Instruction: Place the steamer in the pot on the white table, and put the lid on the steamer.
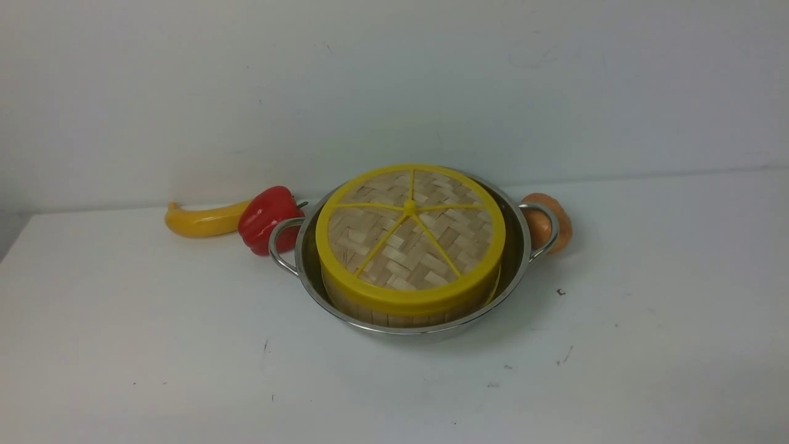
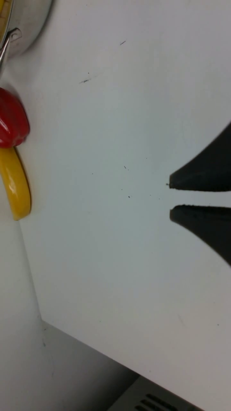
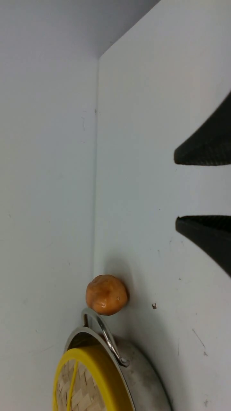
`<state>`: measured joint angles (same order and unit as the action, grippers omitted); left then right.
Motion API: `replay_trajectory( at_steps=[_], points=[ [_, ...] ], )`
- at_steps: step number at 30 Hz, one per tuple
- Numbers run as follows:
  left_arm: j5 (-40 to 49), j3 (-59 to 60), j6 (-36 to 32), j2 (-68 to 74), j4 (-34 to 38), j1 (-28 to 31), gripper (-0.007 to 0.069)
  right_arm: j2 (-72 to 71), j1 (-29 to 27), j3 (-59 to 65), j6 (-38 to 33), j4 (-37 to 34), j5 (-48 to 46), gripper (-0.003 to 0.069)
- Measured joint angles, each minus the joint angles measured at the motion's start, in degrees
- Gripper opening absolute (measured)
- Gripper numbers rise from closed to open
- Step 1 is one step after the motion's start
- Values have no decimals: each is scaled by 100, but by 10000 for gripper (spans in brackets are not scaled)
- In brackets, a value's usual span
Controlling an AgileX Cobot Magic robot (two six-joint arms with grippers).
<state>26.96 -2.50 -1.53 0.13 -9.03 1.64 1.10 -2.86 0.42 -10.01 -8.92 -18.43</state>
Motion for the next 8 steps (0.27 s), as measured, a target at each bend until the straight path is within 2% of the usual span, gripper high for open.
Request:
replay_trajectory(
  at_steps=[8],
  points=[
    [0, 0, 0, 0, 0, 0, 82, 0, 0, 0, 0, 0, 0, 242]
  ],
)
